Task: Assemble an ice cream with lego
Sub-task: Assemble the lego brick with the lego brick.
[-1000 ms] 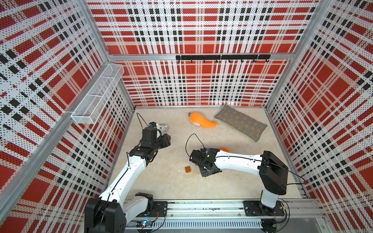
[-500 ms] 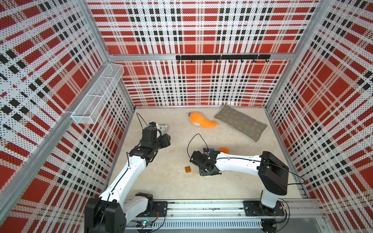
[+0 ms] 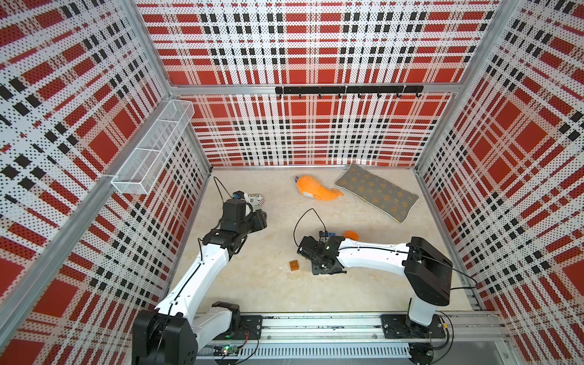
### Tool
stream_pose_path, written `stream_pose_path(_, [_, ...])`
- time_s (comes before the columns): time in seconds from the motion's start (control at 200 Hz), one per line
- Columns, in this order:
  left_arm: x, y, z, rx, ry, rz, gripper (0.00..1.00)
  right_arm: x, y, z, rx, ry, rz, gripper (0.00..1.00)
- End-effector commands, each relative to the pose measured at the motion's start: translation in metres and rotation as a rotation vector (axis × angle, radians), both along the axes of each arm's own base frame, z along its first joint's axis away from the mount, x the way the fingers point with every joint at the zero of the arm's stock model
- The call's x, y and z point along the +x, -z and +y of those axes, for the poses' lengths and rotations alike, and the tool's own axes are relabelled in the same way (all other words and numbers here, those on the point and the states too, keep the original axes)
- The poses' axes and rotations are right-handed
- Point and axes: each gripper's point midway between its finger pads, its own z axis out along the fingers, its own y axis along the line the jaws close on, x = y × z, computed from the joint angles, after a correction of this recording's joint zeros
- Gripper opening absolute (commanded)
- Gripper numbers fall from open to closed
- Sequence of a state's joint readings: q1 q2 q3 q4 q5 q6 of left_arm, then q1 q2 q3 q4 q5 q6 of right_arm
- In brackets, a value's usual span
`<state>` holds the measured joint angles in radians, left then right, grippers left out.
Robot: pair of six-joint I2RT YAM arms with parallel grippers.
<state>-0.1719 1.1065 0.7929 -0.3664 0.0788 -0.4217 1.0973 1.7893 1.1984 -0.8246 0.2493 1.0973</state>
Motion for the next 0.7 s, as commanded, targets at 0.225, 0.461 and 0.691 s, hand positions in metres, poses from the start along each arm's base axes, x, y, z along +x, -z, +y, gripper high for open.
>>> stream_pose_path(0.225, [-0.001,0.0,-0.008,0.029,-0.006,0.005,0.63,0.01,-0.038,0.002,0.017,-0.015,-0.071,0.7])
stream_pose_path(0.461, [-0.022,0.013,-0.075,0.065,0.092,0.106,0.61,0.042,-0.093,-0.021,0.068,-0.038,-0.201,0.72])
stream_pose_path(0.691, [-0.072,0.063,-0.109,-0.003,0.076,0.276,0.59,0.06,-0.113,-0.075,0.095,0.001,-0.282,0.69])
